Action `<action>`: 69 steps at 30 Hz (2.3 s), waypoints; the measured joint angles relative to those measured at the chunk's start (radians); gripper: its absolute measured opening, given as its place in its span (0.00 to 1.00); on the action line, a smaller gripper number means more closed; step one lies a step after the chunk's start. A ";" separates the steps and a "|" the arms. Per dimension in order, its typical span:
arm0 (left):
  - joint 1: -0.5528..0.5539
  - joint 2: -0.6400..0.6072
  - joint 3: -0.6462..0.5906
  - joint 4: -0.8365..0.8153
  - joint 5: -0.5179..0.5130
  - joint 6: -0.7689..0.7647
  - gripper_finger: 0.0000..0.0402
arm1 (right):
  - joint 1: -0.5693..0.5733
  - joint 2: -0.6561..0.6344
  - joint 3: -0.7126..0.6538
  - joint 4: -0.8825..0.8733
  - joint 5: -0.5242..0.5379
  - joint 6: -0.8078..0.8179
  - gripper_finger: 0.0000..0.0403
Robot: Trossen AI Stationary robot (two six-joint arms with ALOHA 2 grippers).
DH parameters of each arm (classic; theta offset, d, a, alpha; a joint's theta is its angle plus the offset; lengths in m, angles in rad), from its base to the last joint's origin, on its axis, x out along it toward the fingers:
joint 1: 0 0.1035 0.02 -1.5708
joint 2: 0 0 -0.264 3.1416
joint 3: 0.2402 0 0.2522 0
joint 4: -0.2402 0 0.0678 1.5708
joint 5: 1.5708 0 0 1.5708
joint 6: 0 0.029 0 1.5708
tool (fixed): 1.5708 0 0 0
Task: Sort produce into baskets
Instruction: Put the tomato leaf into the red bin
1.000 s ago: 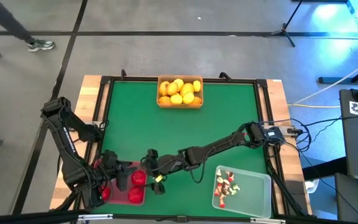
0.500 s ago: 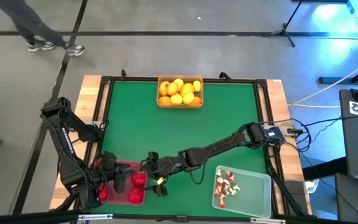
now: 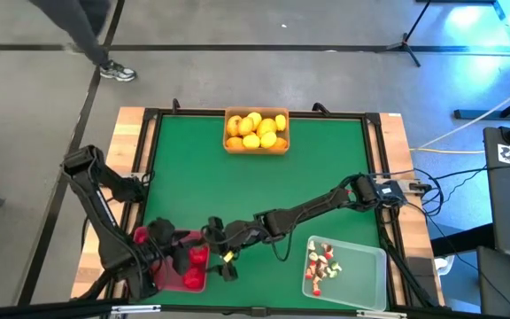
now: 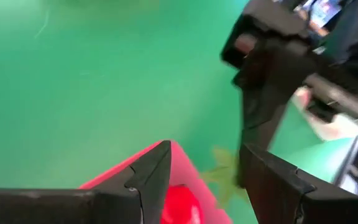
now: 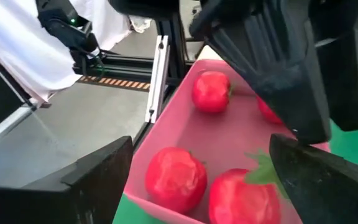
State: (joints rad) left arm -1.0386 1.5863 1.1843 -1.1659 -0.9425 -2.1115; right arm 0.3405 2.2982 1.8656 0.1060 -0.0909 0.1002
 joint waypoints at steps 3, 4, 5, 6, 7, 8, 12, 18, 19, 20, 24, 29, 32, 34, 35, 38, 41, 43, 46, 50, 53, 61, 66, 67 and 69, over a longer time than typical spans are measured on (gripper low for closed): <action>-0.002 0.019 0.000 0.003 0.024 -0.007 0.46 | 0.000 0.000 0.000 0.012 -0.005 0.000 0.93; -0.005 0.020 0.000 0.008 0.026 -0.011 0.46 | -0.001 0.000 0.000 0.013 -0.002 0.000 0.93; -0.010 0.020 0.000 0.014 0.026 -0.017 0.46 | -0.003 0.000 0.000 0.014 0.000 0.000 0.93; -0.014 0.020 0.000 0.024 0.026 -0.022 0.46 | -0.006 0.000 0.000 0.014 -0.001 -0.001 0.93; -0.018 0.020 0.000 0.033 0.025 -0.022 0.46 | -0.007 0.000 0.000 0.014 -0.008 0.002 0.93; -0.024 0.020 0.000 0.039 0.023 -0.019 0.46 | -0.007 0.000 0.000 0.018 -0.010 0.008 0.93; -0.045 0.020 0.000 0.045 0.016 -0.010 0.46 | -0.012 0.000 -0.001 0.074 -0.037 0.012 0.93; -0.047 0.020 0.000 0.047 0.009 -0.010 0.46 | -0.015 0.000 -0.001 0.135 -0.027 0.009 0.93; -0.046 0.020 0.000 0.045 0.005 -0.010 0.46 | -0.017 0.000 -0.001 0.136 -0.022 0.008 0.93; -0.046 0.020 0.000 0.045 0.002 -0.009 0.46 | -0.018 0.000 -0.001 0.136 -0.021 0.008 0.93; -0.053 0.020 0.000 0.057 -0.009 -0.008 0.46 | -0.023 0.000 0.000 0.122 0.034 -0.005 0.93; -0.063 0.020 0.000 0.061 -0.033 -0.011 0.46 | -0.035 0.009 0.000 0.097 0.046 0.010 0.93; -0.063 0.020 0.000 0.028 0.097 -0.035 0.46 | -0.034 0.017 0.000 0.082 0.022 0.013 0.93; -0.063 0.020 0.000 -0.008 0.233 -0.054 0.46 | -0.034 0.018 0.000 0.072 0.019 0.013 0.93; -0.063 0.020 0.000 -0.026 0.284 -0.060 0.46 | -0.034 0.018 0.000 0.070 0.019 0.013 0.93; -0.063 0.020 0.000 -0.085 0.389 -0.072 0.46 | -0.034 0.018 0.000 0.048 0.020 0.013 0.93; -0.051 0.020 0.000 -0.128 0.536 -0.078 0.46 | -0.034 0.018 0.000 0.018 0.057 0.015 0.93; -0.049 0.018 0.000 -0.108 0.526 -0.074 0.46 | -0.034 0.018 0.000 -0.013 0.082 0.025 0.93; -0.057 0.009 0.010 -0.125 0.517 -0.032 0.46 | -0.034 0.018 0.000 -0.055 0.083 0.028 0.93; -0.056 0.028 -0.023 -0.171 0.778 -0.060 0.42 | -0.034 0.018 0.000 -0.086 0.077 0.029 0.93; -0.045 0.021 -0.021 -0.242 0.902 -0.083 0.37 | -0.034 0.018 0.000 -0.090 0.073 0.029 0.93; -0.054 0.004 -0.022 -0.177 0.673 -0.085 0.31 | -0.034 0.018 0.000 -0.087 0.073 0.029 0.93; -0.051 -0.001 -0.022 -0.256 0.729 -0.105 0.30 | -0.034 0.018 0.000 -0.087 0.073 0.030 0.93; -0.045 -0.006 -0.022 -0.253 0.692 -0.099 0.30 | -0.034 0.016 0.000 -0.089 0.072 0.030 0.93; -0.026 -0.021 -0.022 -0.228 0.597 -0.084 0.31 | -0.033 0.001 -0.001 -0.102 0.072 0.030 0.93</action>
State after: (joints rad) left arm -1.0646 1.5650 1.1625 -1.3940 -0.3455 -2.1955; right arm 0.3071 2.2989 1.8647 0.0040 -0.0189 0.1299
